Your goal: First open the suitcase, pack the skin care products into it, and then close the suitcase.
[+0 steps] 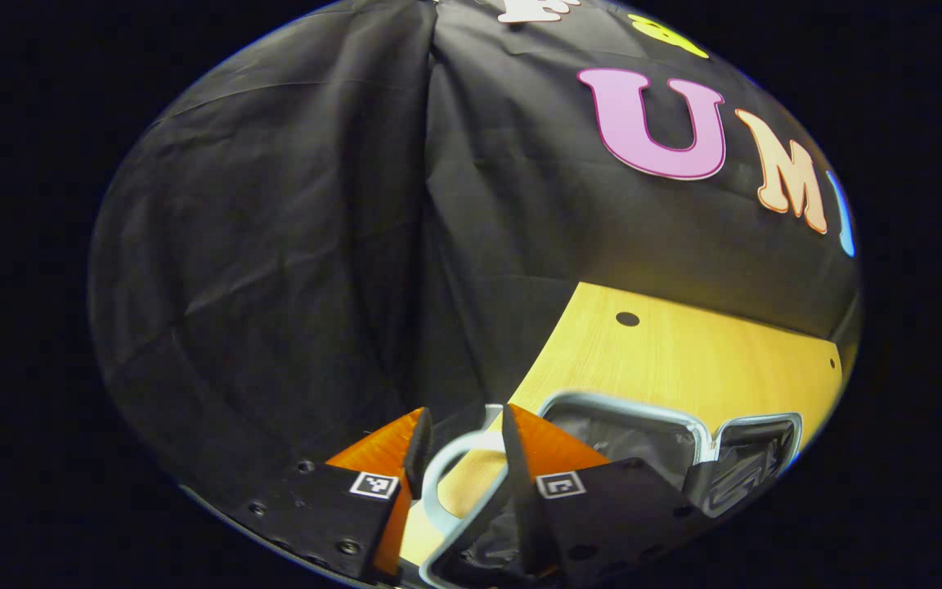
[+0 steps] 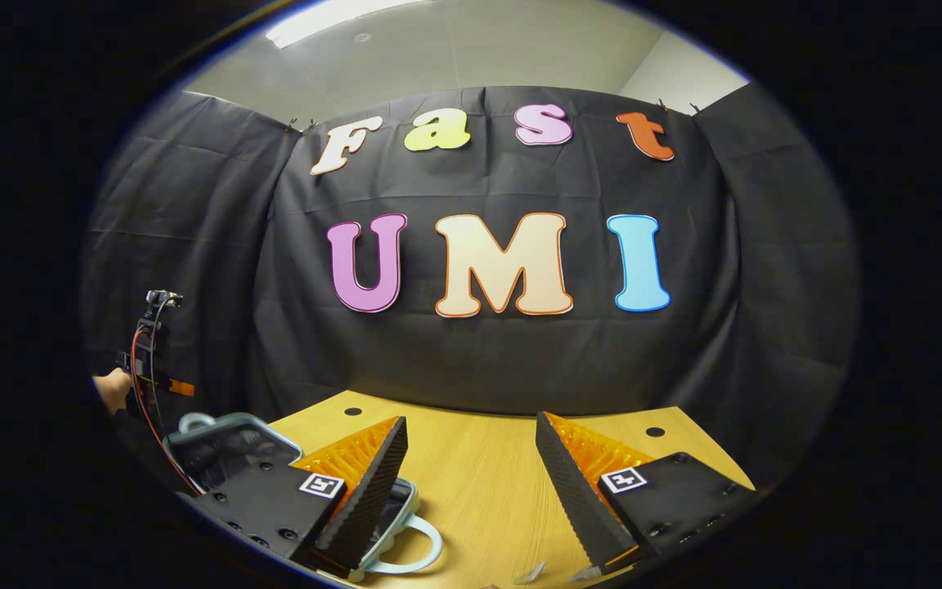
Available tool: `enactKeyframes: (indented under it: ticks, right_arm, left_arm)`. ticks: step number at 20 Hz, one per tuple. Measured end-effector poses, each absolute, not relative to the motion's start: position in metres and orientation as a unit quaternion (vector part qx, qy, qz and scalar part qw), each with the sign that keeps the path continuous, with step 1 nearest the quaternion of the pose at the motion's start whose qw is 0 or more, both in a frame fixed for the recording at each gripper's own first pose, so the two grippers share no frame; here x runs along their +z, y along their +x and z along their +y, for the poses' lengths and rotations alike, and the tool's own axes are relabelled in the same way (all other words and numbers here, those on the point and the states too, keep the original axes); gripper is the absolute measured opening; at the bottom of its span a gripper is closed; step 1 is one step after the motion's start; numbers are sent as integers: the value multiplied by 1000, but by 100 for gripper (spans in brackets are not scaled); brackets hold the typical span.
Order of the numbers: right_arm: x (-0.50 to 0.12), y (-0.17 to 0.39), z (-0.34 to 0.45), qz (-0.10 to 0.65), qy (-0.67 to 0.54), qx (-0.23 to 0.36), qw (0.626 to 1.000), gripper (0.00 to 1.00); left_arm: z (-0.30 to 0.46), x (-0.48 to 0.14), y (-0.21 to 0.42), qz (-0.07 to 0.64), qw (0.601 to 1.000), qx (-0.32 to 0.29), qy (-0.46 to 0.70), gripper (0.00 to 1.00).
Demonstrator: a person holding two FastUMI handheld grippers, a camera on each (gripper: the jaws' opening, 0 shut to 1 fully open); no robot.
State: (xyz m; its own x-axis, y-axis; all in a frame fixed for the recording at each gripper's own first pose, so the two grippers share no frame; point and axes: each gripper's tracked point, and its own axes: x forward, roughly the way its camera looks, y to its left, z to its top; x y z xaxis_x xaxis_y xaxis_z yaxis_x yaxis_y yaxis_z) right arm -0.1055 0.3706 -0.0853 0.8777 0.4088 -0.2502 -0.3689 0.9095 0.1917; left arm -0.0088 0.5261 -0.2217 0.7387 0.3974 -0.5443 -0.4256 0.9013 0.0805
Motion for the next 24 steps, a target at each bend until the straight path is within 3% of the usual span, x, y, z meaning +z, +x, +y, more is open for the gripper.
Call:
enactKeyframes:
  ticks: [1,3,8,9,14,23,24]
  right_arm:
    - [-84,-106,369,141,70,202,967,98]
    - [-81,-105,365,135,72,203,967,98]
    - [-65,-92,338,106,72,195,972,98]
    - [-63,-90,331,100,72,191,974,98]
    - [-59,-83,302,90,71,192,975,98]
    - [-67,-83,253,97,72,193,974,98]
    - [-67,-83,248,98,72,193,974,98]
  left_arm:
    - [522,-215,-8,273,934,227,-24,63]
    - [505,-191,-2,221,947,234,-18,80]
    - [442,-130,-3,140,962,233,2,88]
    - [427,-118,-1,125,965,230,5,94]
    - [346,-83,2,92,978,186,-2,92]
    - [206,-75,3,101,991,85,6,95]
    - [192,-75,3,101,992,74,8,92]
